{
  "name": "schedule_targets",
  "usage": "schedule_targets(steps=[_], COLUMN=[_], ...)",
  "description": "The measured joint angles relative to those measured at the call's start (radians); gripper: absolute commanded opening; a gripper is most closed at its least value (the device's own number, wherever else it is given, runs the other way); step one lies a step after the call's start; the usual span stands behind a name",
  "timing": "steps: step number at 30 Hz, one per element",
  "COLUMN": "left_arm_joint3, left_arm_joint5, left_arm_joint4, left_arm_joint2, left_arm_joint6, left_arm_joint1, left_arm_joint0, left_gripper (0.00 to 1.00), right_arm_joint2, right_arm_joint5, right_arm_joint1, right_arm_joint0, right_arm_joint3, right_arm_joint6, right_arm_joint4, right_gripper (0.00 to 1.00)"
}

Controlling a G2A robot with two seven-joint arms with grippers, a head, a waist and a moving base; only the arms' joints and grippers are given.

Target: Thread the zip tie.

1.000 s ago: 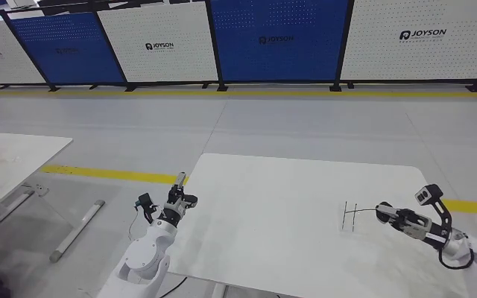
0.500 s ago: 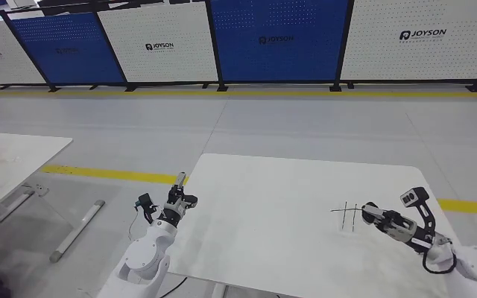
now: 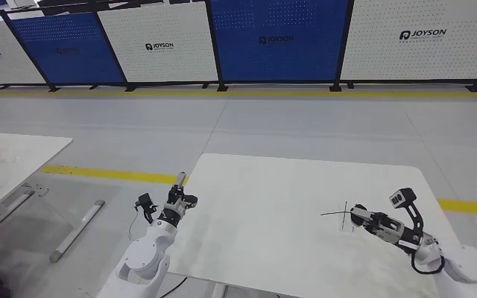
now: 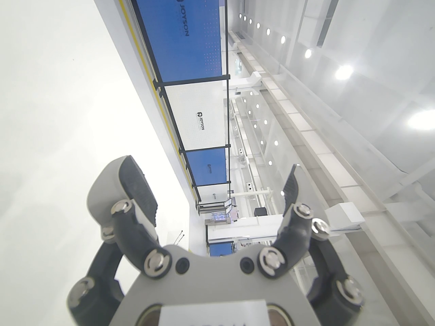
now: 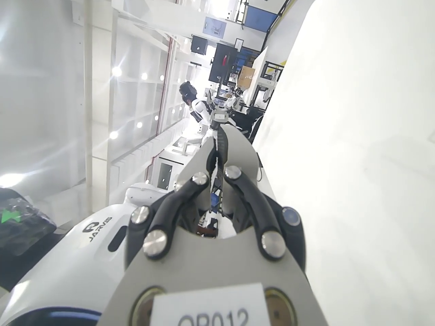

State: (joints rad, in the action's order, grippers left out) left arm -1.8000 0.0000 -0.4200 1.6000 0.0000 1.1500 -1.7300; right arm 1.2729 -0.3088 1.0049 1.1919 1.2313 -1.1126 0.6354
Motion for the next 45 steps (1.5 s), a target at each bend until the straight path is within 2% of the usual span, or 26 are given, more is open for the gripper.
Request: schedule_targets(steps=[5,9,11,13,15,25,27,32,36,45], left_arm_joint3=[0.000,0.000,0.000,0.000,0.000,0.000,0.000,0.000,0.000,0.000], left_arm_joint5=[0.000,0.000,0.000,0.000,0.000,0.000,0.000,0.000,0.000,0.000], left_arm_joint4=[0.000,0.000,0.000,0.000,0.000,0.000,0.000,0.000,0.000,0.000], left_arm_joint2=[0.000,0.000,0.000,0.000,0.000,0.000,0.000,0.000,0.000,0.000], left_arm_joint6=[0.000,0.000,0.000,0.000,0.000,0.000,0.000,0.000,0.000,0.000], left_arm_joint1=[0.000,0.000,0.000,0.000,0.000,0.000,0.000,0.000,0.000,0.000], left_arm_joint0=[0.000,0.000,0.000,0.000,0.000,0.000,0.000,0.000,0.000,0.000], left_gripper=[1.00,1.00,1.00,1.00,1.00,1.00,1.00,1.00,1.00,1.00], right_arm_joint2=[0.001,0.008,0.007,-0.008,-0.020,-0.020,-0.026,-0.045,-0.081,-0.090], right_arm_joint5=[-0.027,-0.031,-0.022,0.013,0.045,0.040,0.042,0.005,-0.012,-0.011], right_arm_joint1=[0.009,0.011,0.012,0.014,0.016,0.016,0.018,0.032,0.047,0.050], right_arm_joint0=[0.045,0.078,0.090,0.094,0.090,0.090,0.096,0.111,0.100,0.097], right_arm_joint3=[0.062,0.138,0.169,0.190,0.190,0.189,0.197,0.197,0.176,0.168], right_arm_joint6=[0.039,0.074,0.086,0.098,0.108,0.108,0.134,0.236,0.294,0.282], right_arm_joint4=[0.080,0.079,0.073,0.057,0.042,0.043,0.032,0.057,0.049,0.055], right_gripper=[0.00,0.00,0.00,0.00,0.00,0.00,0.00,0.00,0.00,0.00])
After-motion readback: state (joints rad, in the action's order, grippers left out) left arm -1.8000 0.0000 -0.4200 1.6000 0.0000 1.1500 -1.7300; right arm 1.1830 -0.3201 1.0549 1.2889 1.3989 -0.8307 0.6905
